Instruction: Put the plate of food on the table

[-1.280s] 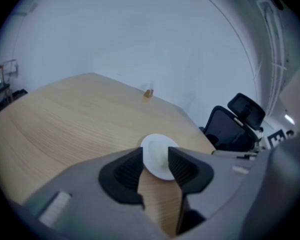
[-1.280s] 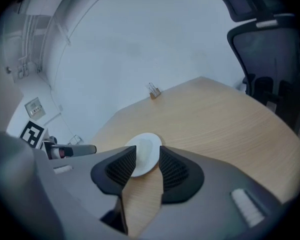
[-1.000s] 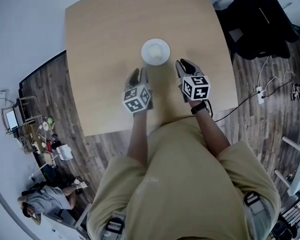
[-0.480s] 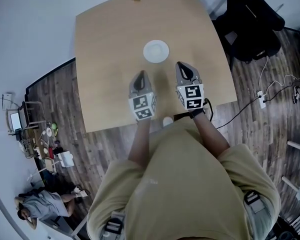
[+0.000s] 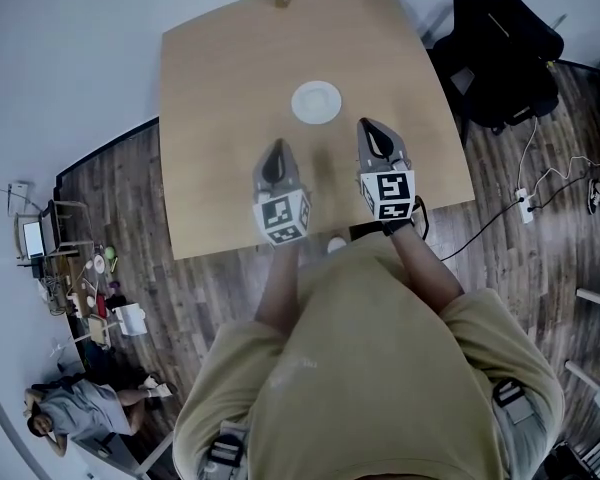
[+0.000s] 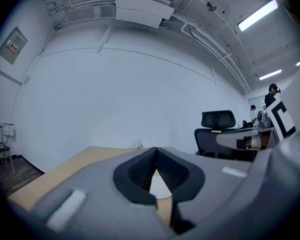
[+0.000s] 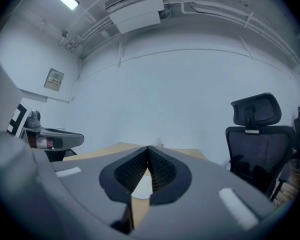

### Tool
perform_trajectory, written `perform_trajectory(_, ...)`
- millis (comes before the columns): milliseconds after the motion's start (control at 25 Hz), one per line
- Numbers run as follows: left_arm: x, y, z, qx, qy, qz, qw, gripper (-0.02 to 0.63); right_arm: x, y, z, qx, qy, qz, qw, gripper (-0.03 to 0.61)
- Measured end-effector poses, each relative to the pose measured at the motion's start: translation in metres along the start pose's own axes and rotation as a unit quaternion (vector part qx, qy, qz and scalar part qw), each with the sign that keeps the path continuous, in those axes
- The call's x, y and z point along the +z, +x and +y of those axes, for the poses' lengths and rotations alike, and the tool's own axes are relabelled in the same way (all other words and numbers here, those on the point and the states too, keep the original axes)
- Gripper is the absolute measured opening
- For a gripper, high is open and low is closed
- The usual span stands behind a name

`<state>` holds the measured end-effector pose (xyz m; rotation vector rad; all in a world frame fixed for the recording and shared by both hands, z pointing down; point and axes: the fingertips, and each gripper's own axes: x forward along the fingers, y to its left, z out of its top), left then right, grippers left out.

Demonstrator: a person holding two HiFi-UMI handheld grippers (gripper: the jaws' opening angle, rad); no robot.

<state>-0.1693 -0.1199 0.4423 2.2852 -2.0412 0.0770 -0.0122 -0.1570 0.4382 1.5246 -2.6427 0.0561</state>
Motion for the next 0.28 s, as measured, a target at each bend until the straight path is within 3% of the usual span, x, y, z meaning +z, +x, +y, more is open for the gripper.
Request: perform_trajectory(280, 0.0050, -0.0049, 0.0078, 0.008, 0.007, -0.004, 0.9999, 0.000, 0.0086, -0.0058, -0.0039, -0.003, -0.006, -0.007, 1.000, 0.005)
